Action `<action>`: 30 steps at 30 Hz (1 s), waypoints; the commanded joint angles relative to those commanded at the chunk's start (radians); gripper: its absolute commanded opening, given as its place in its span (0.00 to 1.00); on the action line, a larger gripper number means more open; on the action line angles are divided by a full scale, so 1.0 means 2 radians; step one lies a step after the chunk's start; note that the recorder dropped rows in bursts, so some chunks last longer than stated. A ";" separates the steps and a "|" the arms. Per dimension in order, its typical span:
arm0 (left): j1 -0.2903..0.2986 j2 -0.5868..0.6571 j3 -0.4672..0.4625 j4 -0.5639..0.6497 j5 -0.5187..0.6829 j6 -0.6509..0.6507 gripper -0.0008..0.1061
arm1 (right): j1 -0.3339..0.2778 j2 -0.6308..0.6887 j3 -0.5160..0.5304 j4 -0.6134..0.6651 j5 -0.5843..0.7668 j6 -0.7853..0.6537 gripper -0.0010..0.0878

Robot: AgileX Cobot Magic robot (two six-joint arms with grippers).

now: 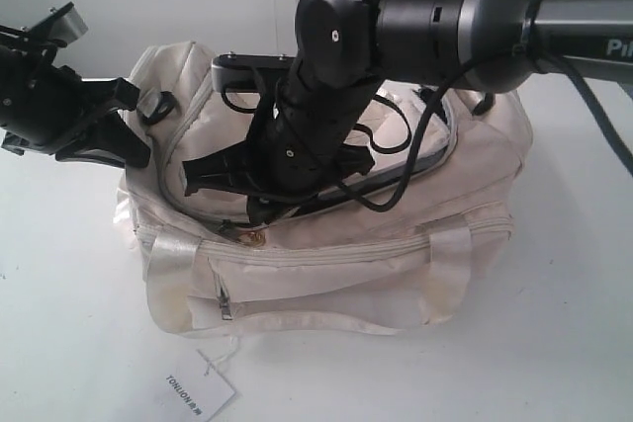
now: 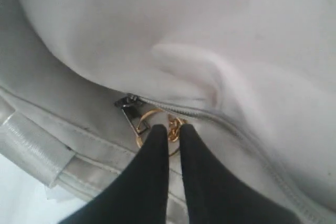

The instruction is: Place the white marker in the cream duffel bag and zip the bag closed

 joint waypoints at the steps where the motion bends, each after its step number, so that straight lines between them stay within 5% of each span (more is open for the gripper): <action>1: 0.000 0.000 0.000 0.000 0.000 0.000 0.01 | 0.000 0.001 0.000 0.000 0.003 0.002 0.20; 11: 0.000 0.000 0.000 0.000 0.000 0.000 0.01 | 0.000 0.032 0.000 0.000 -0.001 0.066 0.41; 19: 0.000 0.000 0.000 0.000 -0.002 0.001 0.01 | 0.000 0.044 0.000 0.001 -0.014 0.104 0.42; 22: 0.000 0.000 0.000 0.000 -0.003 0.001 0.01 | 0.000 0.044 0.000 0.001 -0.018 0.103 0.34; 26: 0.000 0.000 0.000 0.000 -0.003 0.001 0.01 | 0.000 0.044 0.000 0.001 -0.019 0.091 0.02; 30: 0.000 0.000 0.000 0.000 -0.004 0.001 0.01 | 0.000 0.036 0.000 -0.001 -0.027 0.090 0.01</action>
